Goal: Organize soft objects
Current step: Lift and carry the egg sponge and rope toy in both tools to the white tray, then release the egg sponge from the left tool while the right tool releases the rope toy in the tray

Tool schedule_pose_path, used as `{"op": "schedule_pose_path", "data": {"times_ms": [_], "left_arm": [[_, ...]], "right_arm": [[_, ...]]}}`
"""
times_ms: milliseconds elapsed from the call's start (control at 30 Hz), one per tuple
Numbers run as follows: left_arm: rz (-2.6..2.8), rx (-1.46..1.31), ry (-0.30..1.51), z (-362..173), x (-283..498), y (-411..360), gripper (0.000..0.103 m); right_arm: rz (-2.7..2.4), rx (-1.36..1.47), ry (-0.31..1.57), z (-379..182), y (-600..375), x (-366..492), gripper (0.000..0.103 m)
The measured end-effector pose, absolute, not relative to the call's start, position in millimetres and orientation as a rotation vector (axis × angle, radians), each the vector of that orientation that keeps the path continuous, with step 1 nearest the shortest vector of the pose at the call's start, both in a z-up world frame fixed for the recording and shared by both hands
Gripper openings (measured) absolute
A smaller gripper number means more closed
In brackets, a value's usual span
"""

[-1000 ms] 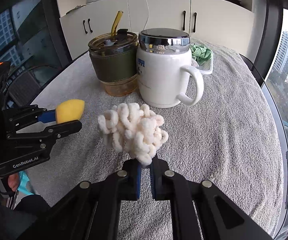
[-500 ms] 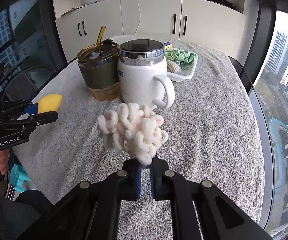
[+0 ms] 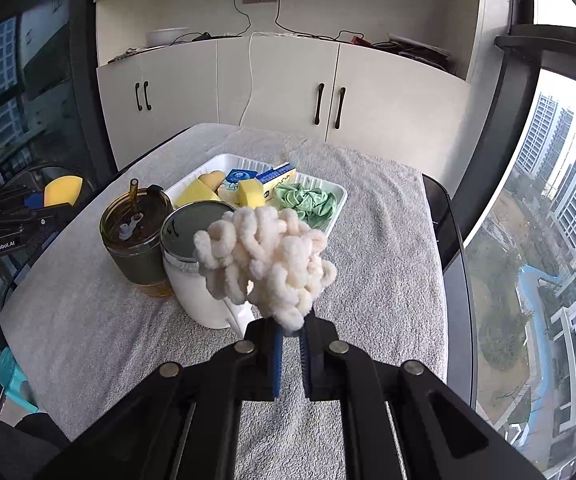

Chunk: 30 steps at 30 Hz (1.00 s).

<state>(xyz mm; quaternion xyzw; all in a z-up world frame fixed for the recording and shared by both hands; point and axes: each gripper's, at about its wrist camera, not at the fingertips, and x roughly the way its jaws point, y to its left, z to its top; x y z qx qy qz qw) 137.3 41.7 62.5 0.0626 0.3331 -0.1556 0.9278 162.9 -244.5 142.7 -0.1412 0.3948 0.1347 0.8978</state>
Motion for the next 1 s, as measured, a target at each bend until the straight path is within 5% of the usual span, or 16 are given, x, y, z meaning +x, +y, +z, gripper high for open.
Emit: {"op": "schedule_pose_path", "data": {"times_ms": [367,1000], "left_arm": [[-0.358,0.185,0.711,81,235,36,0.033],[-0.451,0.172,0.887,5,362,-13,0.033]], "right_arm": [[0.311,-0.373,0.855,150,-232,263,0.008],[0.347,-0.384,1.065,43,-215,362,0.008]]}}
